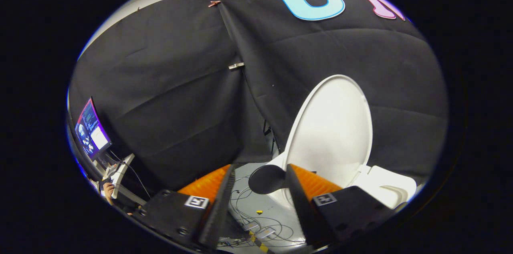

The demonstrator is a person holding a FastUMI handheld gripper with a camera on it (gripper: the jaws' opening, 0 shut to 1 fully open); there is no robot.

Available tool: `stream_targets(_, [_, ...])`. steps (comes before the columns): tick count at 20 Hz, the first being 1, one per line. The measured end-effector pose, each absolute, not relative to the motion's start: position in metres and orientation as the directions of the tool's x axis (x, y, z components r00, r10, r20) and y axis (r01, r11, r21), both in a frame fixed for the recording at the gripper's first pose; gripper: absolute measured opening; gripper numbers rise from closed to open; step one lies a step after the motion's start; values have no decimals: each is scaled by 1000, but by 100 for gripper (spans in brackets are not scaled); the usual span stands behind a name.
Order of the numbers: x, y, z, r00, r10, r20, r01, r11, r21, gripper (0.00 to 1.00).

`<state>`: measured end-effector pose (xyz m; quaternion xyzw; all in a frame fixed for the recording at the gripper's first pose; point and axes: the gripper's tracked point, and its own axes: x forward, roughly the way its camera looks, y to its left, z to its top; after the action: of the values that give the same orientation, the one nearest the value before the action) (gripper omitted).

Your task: Open the toilet lid.

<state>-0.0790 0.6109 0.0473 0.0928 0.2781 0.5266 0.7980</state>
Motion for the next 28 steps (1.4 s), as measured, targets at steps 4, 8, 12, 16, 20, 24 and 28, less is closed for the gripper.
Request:
stream_targets(4, [-70, 607, 52, 340, 887, -311, -829, 439, 345, 100])
stream_targets(8, [-60, 590, 77, 397, 888, -232, -860, 448, 245, 99])
stream_targets(12, [-40, 539, 117, 499, 861, -97, -847, 508, 158, 99])
stream_targets(16, [-4, 449, 110, 632, 766, -115, -761, 642, 94, 100])
stream_targets(20, [29, 330, 111, 777, 626, -67, -622, 779, 72, 100])
stream_targets(24, [46, 195, 106, 898, 439, -18, -439, 899, -2, 99])
stream_targets(28, [44, 86, 100, 968, 250, 36, -250, 968, -11, 99])
